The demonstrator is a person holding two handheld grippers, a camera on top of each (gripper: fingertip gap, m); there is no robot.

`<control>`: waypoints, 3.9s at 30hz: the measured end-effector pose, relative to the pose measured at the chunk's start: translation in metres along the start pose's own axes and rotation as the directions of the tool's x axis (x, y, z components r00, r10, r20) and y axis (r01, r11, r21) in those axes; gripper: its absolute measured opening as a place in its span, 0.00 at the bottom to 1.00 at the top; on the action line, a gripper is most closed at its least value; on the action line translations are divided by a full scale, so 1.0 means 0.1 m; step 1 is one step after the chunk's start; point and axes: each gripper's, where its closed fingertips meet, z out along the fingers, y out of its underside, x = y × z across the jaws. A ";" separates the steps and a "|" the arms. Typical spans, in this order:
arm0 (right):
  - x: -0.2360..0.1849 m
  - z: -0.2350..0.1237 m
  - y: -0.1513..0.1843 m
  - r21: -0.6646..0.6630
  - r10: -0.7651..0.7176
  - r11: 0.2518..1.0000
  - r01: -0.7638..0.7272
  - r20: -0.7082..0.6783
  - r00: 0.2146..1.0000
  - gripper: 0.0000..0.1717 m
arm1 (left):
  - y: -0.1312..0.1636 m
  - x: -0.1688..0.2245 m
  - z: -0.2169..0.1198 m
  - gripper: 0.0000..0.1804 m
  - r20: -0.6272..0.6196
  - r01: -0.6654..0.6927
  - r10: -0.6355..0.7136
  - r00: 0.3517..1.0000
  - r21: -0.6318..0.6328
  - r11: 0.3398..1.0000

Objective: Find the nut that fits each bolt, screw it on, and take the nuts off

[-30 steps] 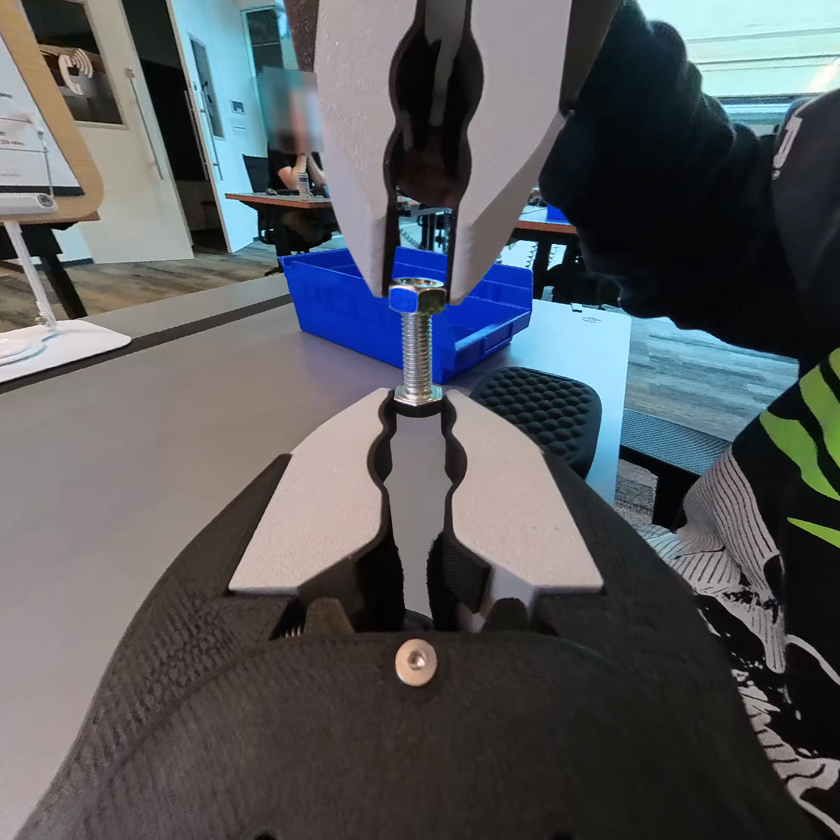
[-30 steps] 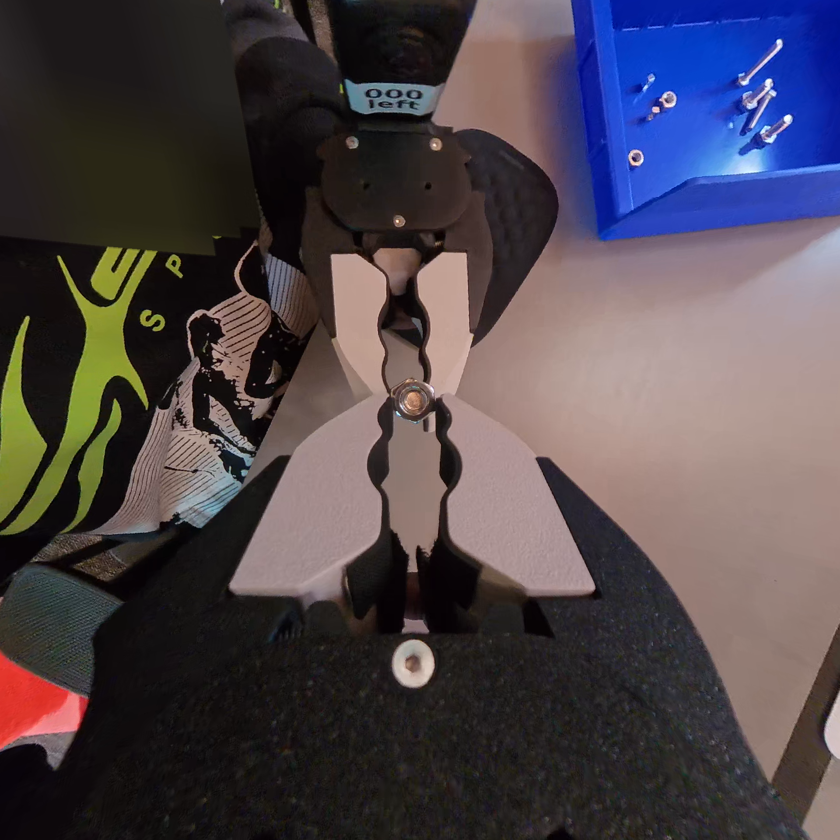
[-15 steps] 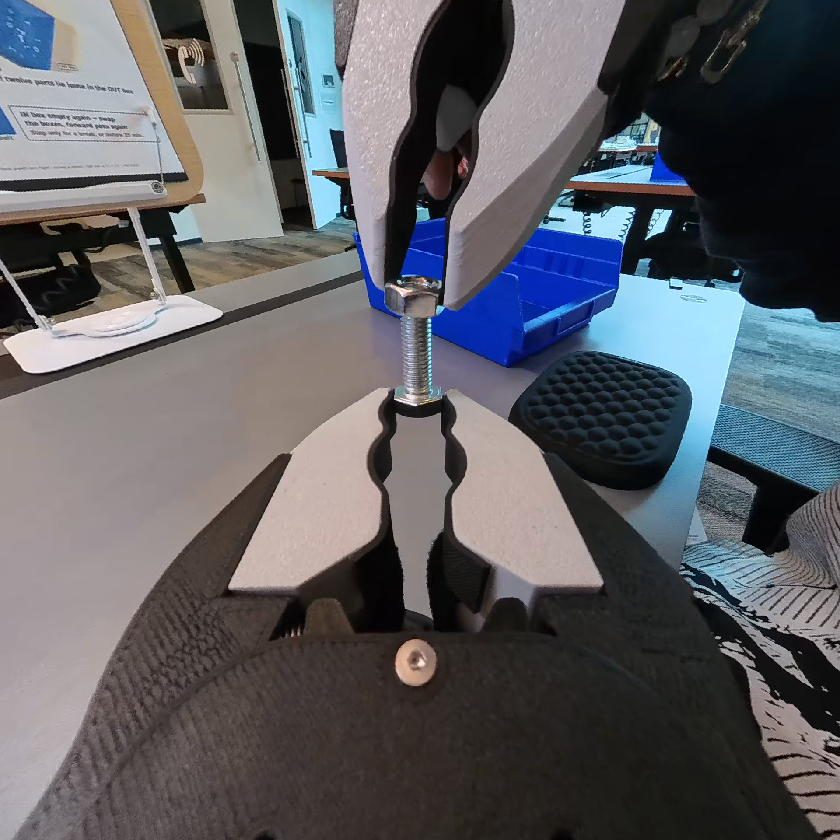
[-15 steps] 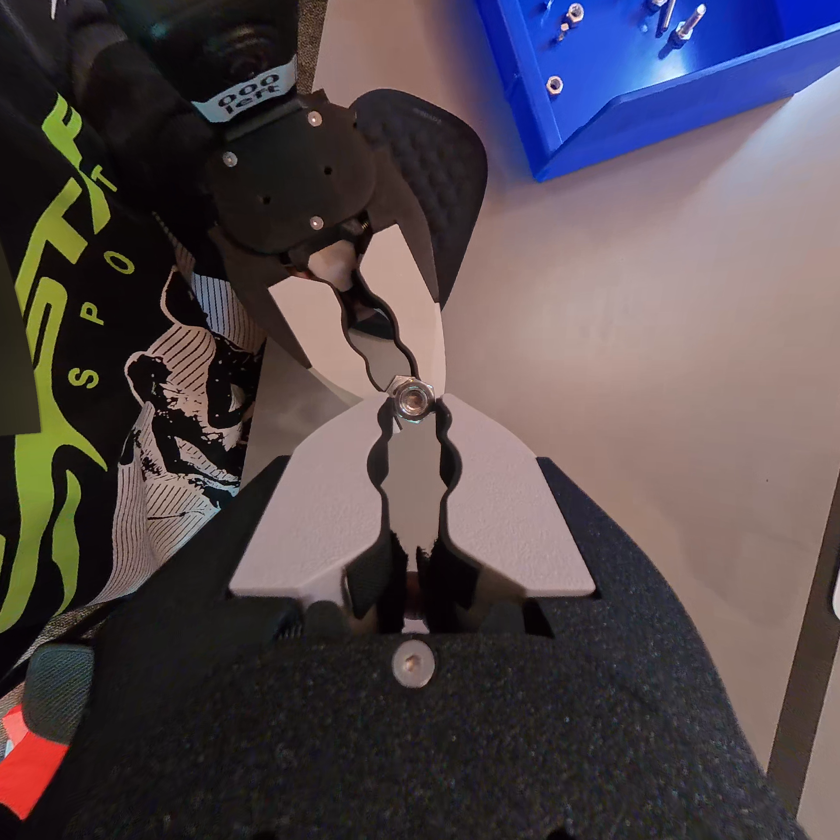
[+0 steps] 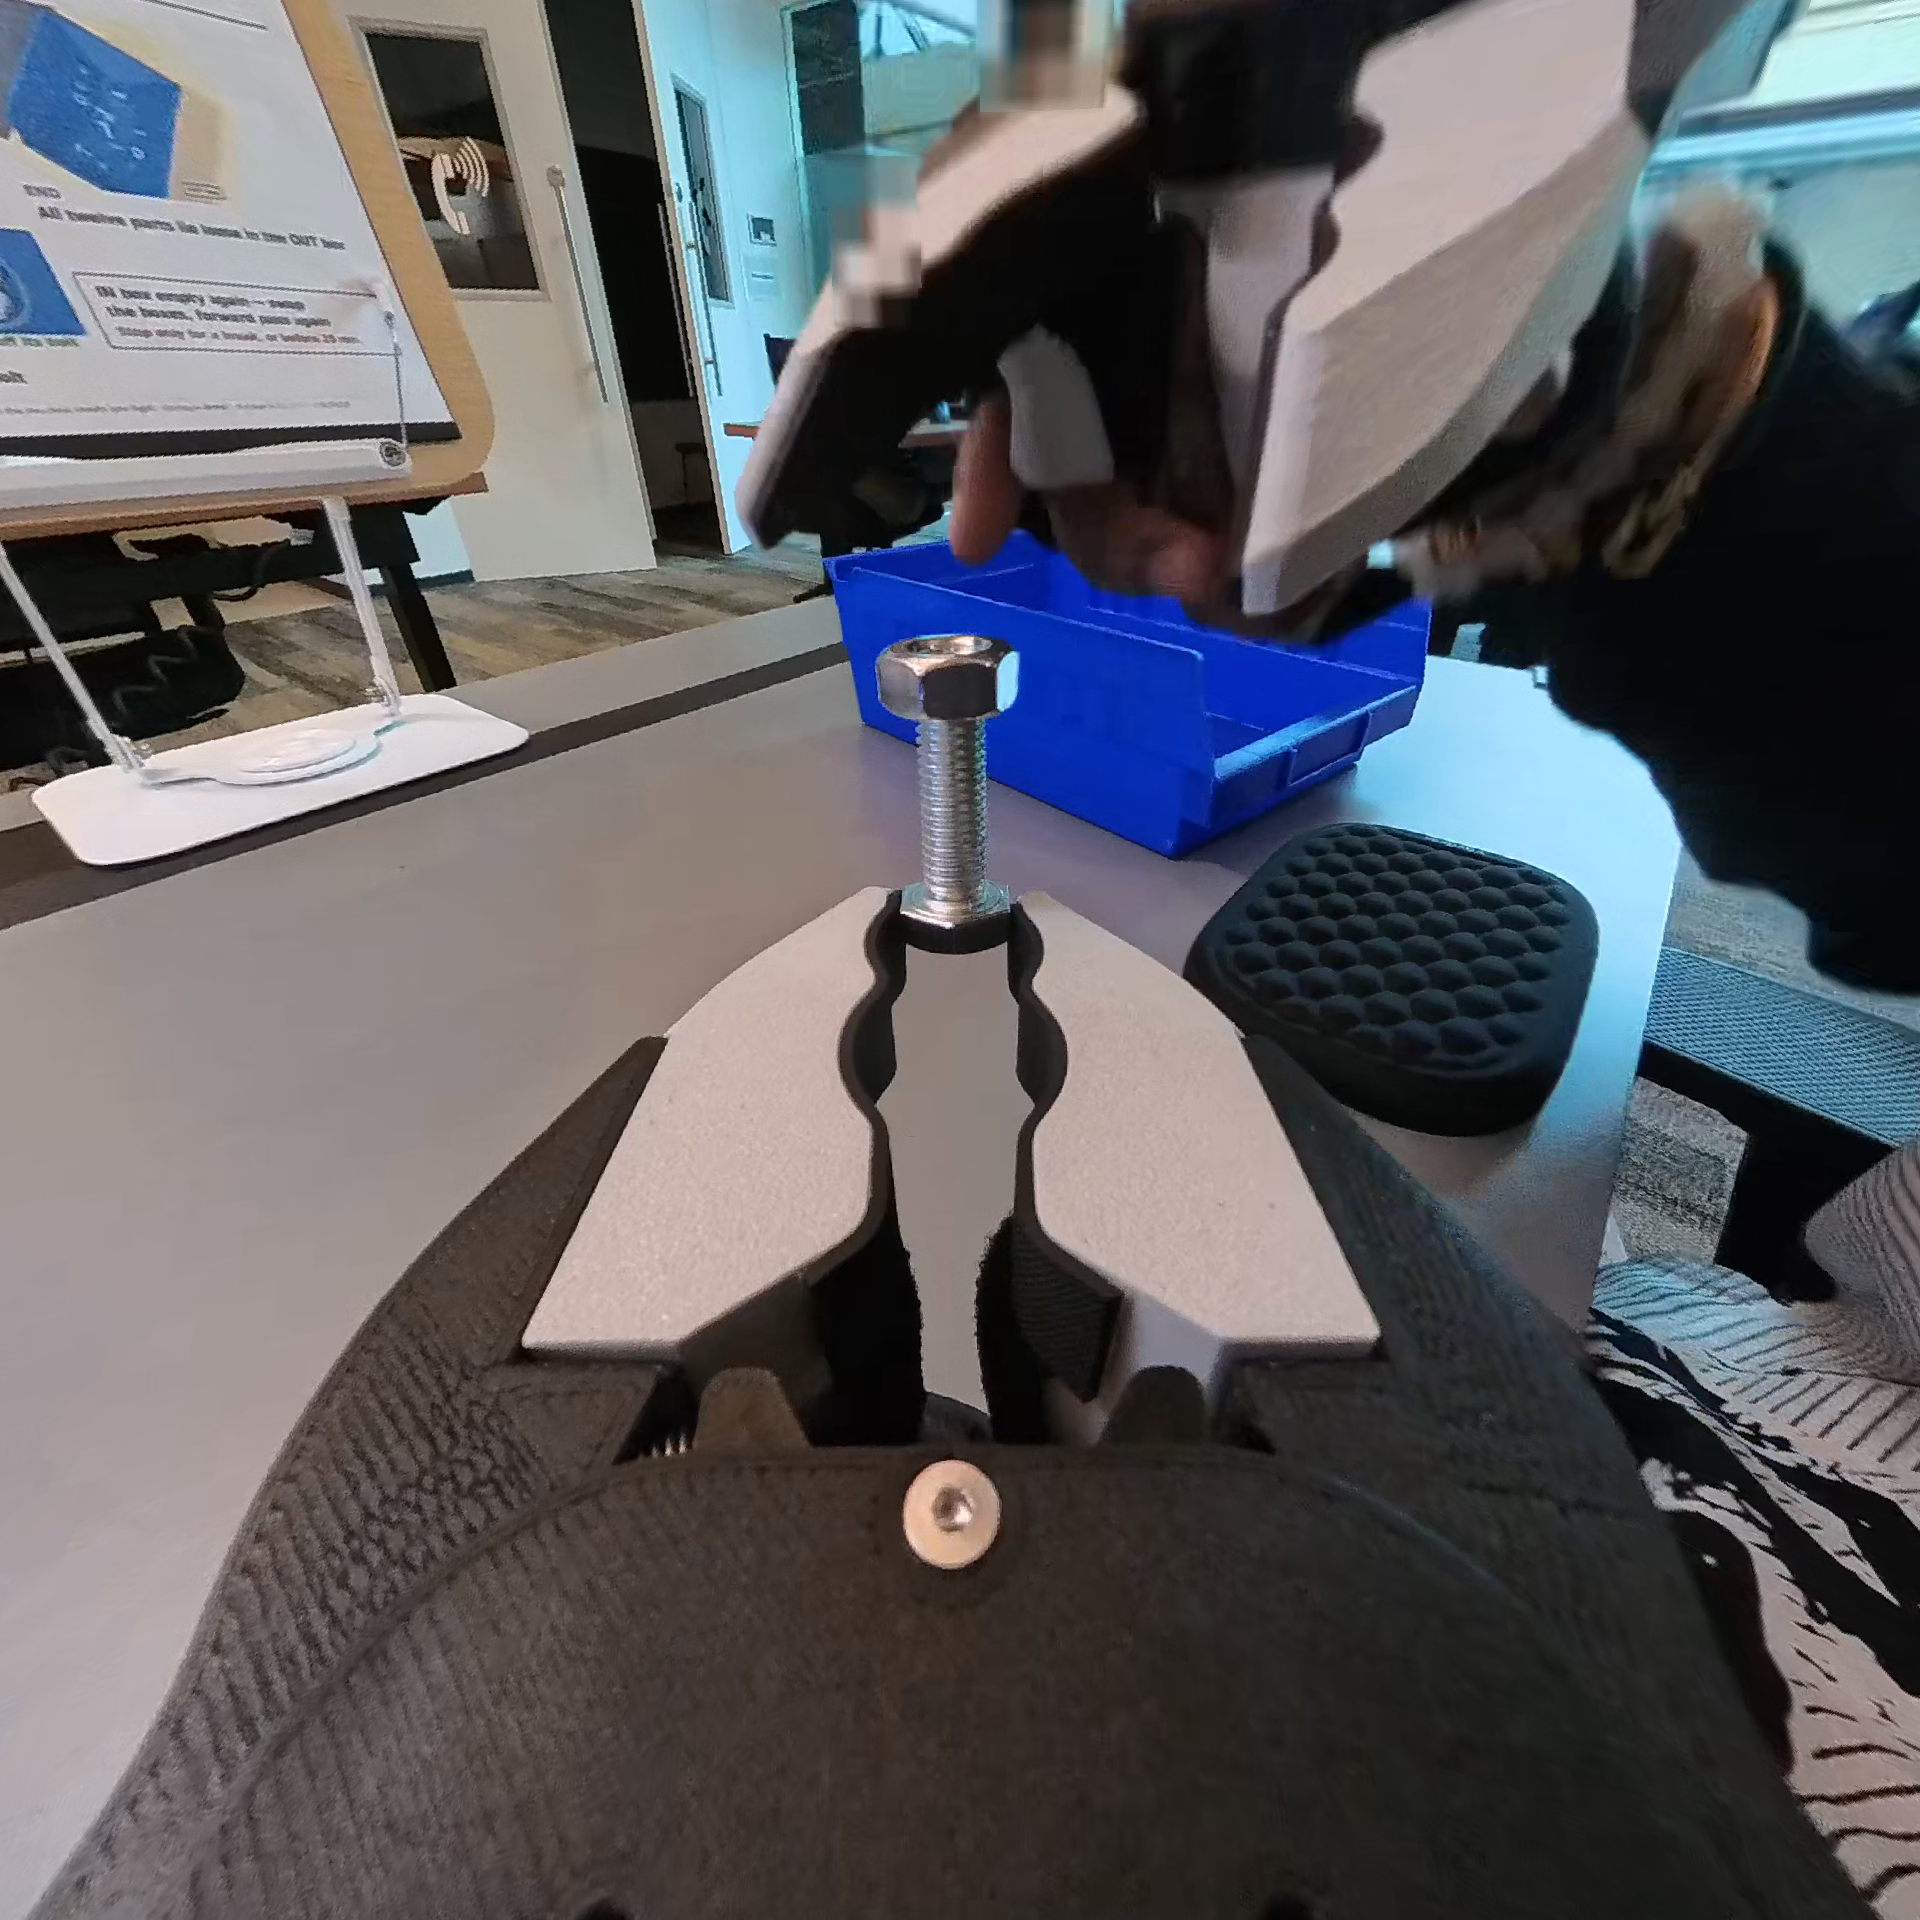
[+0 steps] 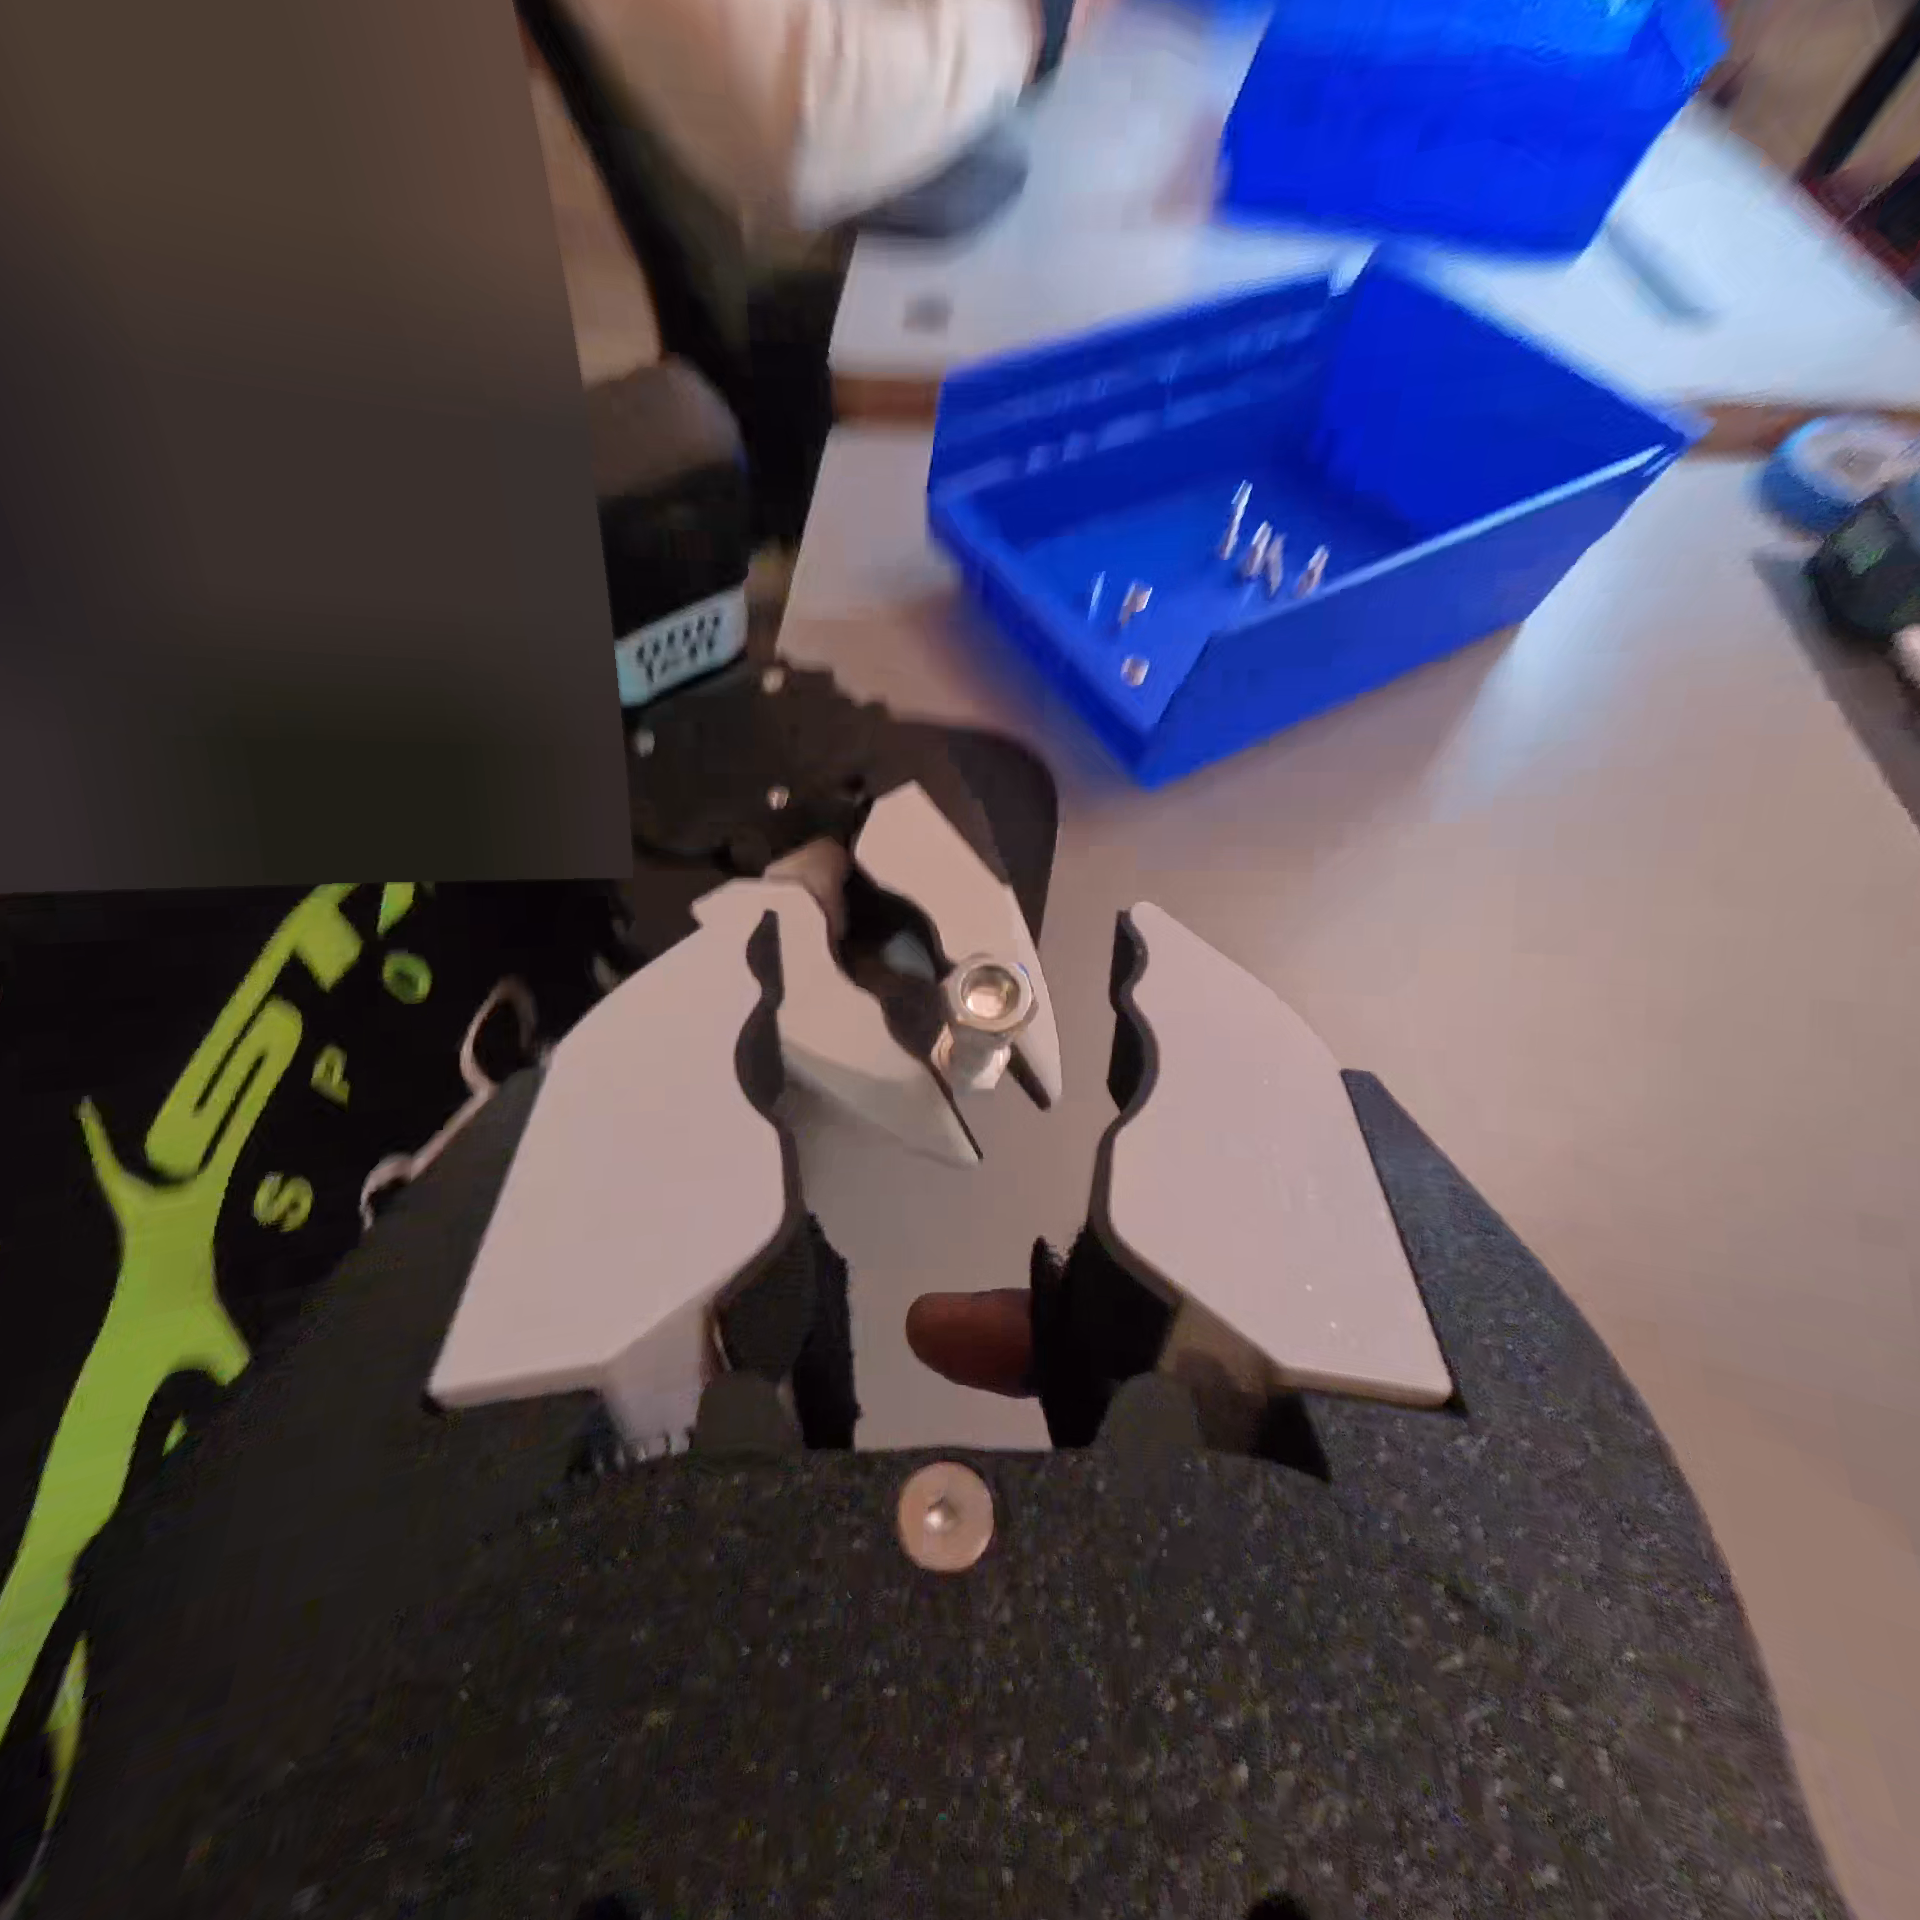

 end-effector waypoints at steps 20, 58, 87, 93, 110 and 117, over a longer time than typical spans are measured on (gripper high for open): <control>0.01 0.04 0.16 0.378 0.155 0.918 -0.123 -0.056 0.986 0.34 | 0.06 -0.14 0.02 0.10 0.037 0.029 -0.028 0.999 -0.021 0.999; 0.08 0.10 0.15 0.501 0.212 0.854 -0.139 -0.093 0.973 0.40 | 0.05 -0.05 0.02 0.10 -0.031 0.031 -0.030 0.999 0.023 0.999; -0.07 -0.09 0.34 0.485 0.200 0.868 -0.108 -0.141 0.970 0.19 | 0.11 -0.06 0.05 0.10 -0.033 0.039 -0.040 0.999 -0.007 0.999; 0.08 0.07 0.25 0.488 0.196 0.867 -0.101 -0.148 0.969 0.35 | 0.12 -0.04 0.06 0.10 -0.039 0.021 -0.022 0.999 -0.015 1.000; 0.04 0.24 0.23 0.432 0.158 0.897 -0.093 -0.117 0.981 0.32 | 0.14 -0.03 0.06 0.10 -0.045 0.016 -0.017 0.999 -0.019 1.000; 0.00 0.07 0.31 0.473 0.197 0.875 -0.103 -0.154 0.968 0.29 | 0.13 -0.04 0.06 0.10 -0.041 0.021 -0.022 0.999 -0.014 1.000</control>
